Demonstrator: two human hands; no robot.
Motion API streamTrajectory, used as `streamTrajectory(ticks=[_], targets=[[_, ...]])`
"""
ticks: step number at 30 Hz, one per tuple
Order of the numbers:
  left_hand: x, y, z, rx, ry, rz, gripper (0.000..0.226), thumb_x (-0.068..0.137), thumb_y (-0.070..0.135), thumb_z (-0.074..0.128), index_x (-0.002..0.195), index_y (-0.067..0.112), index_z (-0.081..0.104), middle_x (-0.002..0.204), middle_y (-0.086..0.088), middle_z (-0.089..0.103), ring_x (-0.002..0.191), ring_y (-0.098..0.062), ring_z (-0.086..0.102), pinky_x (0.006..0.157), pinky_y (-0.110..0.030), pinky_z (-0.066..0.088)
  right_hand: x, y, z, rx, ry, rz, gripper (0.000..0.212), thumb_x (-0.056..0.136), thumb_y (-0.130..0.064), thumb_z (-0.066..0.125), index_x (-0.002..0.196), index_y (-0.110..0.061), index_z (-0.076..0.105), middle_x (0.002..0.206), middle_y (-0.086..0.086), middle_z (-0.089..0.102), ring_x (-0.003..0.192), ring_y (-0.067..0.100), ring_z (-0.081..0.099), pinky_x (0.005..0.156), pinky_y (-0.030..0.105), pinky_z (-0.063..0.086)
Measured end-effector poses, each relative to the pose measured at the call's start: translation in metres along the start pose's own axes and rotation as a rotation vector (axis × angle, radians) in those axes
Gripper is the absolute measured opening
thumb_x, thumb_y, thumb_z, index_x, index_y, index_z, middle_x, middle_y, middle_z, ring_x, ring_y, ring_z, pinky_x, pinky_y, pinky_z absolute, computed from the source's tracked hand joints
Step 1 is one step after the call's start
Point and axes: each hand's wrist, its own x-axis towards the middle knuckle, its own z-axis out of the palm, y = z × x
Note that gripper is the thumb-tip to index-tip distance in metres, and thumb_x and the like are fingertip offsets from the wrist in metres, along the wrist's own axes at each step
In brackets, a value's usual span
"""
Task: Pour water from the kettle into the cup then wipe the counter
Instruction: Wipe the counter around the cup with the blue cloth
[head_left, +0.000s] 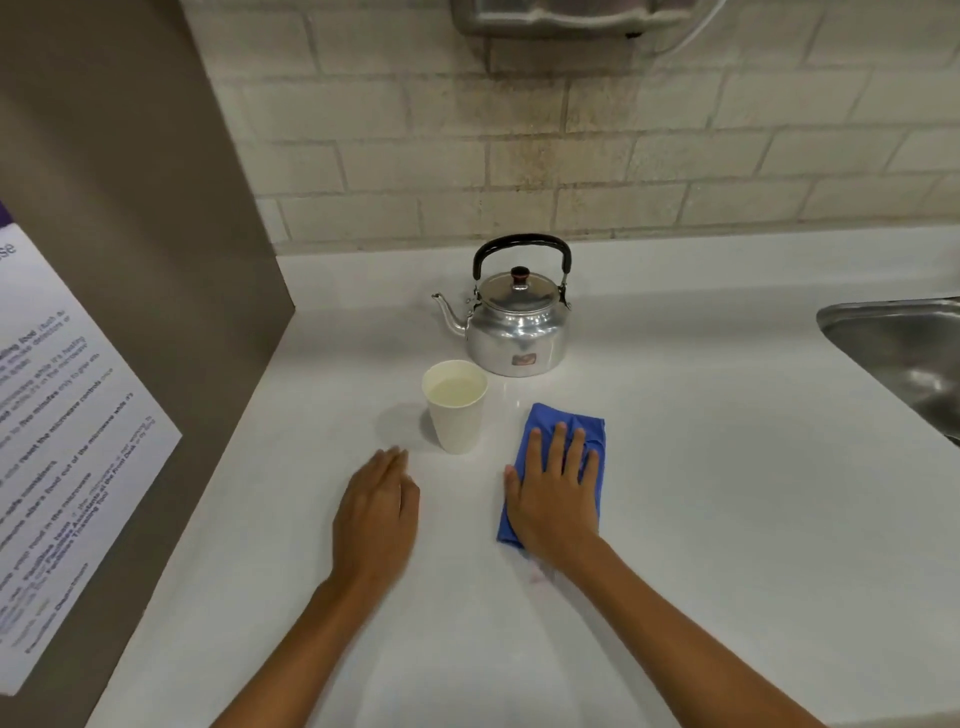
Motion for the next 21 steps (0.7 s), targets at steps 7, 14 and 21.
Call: streamTrajectory(ticks=[7, 14, 21], targets=[[0.030, -0.018, 0.019, 0.296, -0.200, -0.041, 0.053, 0.099, 0.031, 0.015, 0.145, 0.009, 0.002, 0.157, -0.007, 0.002, 0.145, -0.019, -0.001, 0.117, -0.030, 0.000, 0.036, 0.014, -0.010, -0.048, -0.099, -0.370, 0.055, 0.100, -0.033, 0.016, 0.145, -0.015, -0.008, 0.158, 0.011, -0.009, 0.144, 0.029, -0.013, 0.119, 0.042, -0.005], [0.028, -0.023, 0.024, 0.323, -0.184, -0.025, 0.053, 0.098, 0.032, 0.014, 0.144, 0.011, -0.002, 0.157, -0.006, 0.000, 0.145, -0.019, -0.003, 0.115, -0.028, -0.004, 0.036, 0.060, -0.015, 0.060, -0.132, -0.555, 0.052, 0.100, -0.027, 0.022, 0.141, -0.026, -0.010, 0.157, -0.006, -0.008, 0.144, 0.011, -0.012, 0.116, 0.025, -0.009], [0.028, -0.022, 0.027, 0.368, -0.155, -0.014, 0.054, 0.098, 0.031, 0.014, 0.144, 0.008, -0.002, 0.157, -0.008, 0.001, 0.145, -0.021, -0.002, 0.116, -0.028, -0.002, 0.103, 0.018, -0.019, 0.083, -0.234, -0.669, 0.048, 0.100, -0.019, 0.025, 0.146, -0.015, 0.011, 0.158, 0.001, 0.004, 0.146, 0.013, 0.000, 0.119, 0.028, -0.002]])
